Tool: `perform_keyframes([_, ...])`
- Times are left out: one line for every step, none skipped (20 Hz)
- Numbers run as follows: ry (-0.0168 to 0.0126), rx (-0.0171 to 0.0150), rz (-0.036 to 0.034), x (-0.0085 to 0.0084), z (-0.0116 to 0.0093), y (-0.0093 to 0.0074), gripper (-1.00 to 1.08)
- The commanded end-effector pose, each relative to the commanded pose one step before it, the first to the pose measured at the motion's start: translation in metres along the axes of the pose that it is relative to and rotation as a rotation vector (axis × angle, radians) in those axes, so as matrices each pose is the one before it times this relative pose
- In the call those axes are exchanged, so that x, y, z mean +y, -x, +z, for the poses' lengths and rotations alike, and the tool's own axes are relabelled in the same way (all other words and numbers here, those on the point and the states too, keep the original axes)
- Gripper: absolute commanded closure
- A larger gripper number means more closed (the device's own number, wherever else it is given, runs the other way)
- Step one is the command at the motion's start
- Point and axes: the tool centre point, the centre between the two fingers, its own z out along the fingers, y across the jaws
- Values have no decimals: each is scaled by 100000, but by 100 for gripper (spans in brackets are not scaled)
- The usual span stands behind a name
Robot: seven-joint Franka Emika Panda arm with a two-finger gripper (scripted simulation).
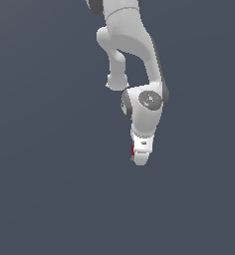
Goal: Pick up the object and move it to a goal position.
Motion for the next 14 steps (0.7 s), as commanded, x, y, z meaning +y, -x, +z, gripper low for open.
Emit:
perform_keyframes([-93,-15,-92,-52,652,-6,-92])
perform_keyframes([0,-1,-49,-14,408,0,-92])
perform_keyframes([0,-1,-49,-17,479,5,-92])
perform_keyframes([-1,-1,-69,-22,547,-2,-92])
perform_keyframes([-1,0,-85,-25,593,-8,-92])
perform_keyframes([0,0,-69,-18,529,-5,-92])
perform_keyframes([1,0,-49,-8,447,-1,-92])
perform_keyframes([0,0,0,8,368,20,-92])
perform_keyframes([7,2,-48,10,284,-18,-92])
perform_keyframes([0,0,0,25,212,3,-92])
perform_keyframes([0,0,0,30,139,-4,-92])
perform_keyframes([0,0,0,27,74,-7,-92])
perform_keyframes([0,0,0,12,22,-4,-92])
perform_keyframes([0,0,0,0,0,0,108])
